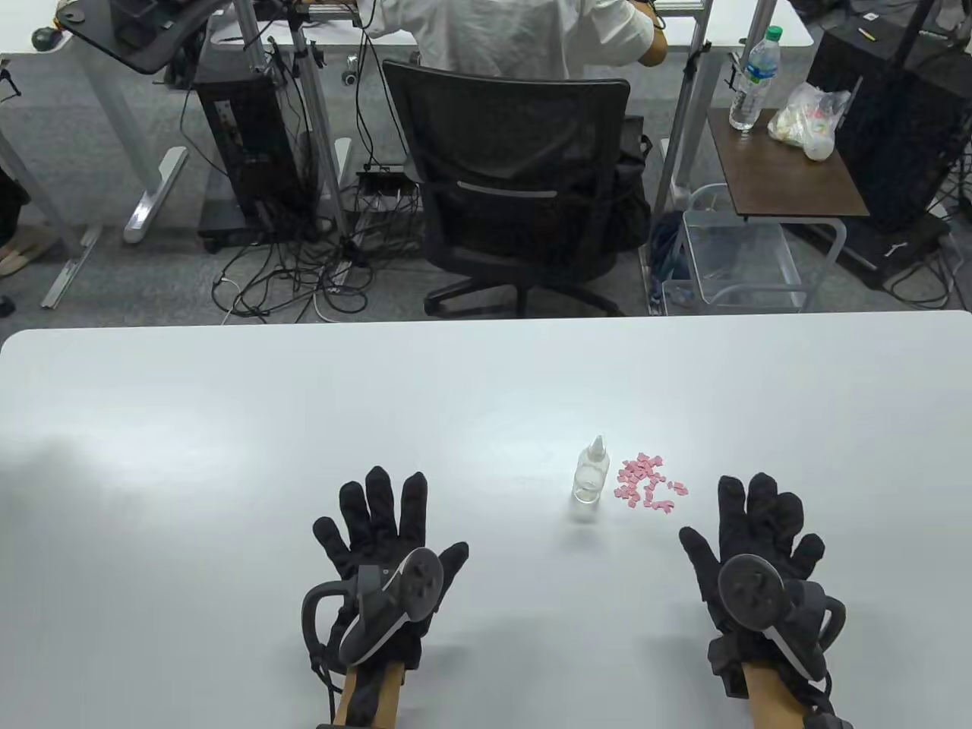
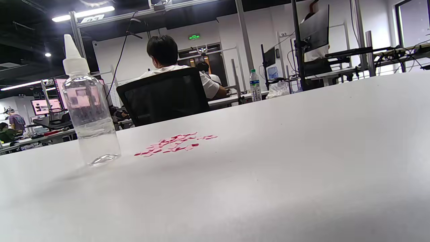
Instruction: Squeeze empty conical bottle to blow paper scraps with air puff
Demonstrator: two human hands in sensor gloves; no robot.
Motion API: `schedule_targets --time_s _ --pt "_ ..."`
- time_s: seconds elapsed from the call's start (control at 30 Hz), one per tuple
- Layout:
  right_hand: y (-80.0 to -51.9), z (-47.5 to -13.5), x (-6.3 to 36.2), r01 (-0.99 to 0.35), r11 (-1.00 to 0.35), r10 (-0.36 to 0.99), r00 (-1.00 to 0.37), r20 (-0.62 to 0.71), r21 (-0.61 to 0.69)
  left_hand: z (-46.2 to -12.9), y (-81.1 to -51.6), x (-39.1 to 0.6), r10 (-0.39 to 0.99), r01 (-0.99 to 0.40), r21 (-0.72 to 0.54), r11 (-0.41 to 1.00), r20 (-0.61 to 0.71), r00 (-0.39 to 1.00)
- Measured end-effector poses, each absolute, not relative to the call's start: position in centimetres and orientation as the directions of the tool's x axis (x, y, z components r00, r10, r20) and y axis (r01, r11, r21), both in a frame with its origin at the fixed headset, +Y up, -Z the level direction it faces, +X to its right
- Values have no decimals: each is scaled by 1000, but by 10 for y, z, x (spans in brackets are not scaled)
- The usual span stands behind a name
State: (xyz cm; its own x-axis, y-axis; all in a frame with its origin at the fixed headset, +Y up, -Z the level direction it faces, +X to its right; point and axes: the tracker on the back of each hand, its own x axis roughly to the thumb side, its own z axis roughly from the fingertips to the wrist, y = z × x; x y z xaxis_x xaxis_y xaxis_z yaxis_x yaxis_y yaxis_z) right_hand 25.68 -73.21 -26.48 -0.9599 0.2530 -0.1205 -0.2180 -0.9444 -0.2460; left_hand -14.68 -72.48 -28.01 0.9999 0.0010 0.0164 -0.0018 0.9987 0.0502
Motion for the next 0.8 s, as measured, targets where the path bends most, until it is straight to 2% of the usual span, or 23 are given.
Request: schedule_targets --time_s 0.13,0.4,0.8 --pt "-735 -267 259 -233 -945 267 -955 -127 -229 -281 -729 -152 51 -51 12 999 6 999" --pt "-735 -267 256 -249 -944 278 -954 -113 -218 -282 -729 -159 65 -65 10 998 -12 998" --pt "-732 -265 249 -260 -929 289 -954 -79 -264 -281 -726 -166 91 -91 0 996 -41 995"
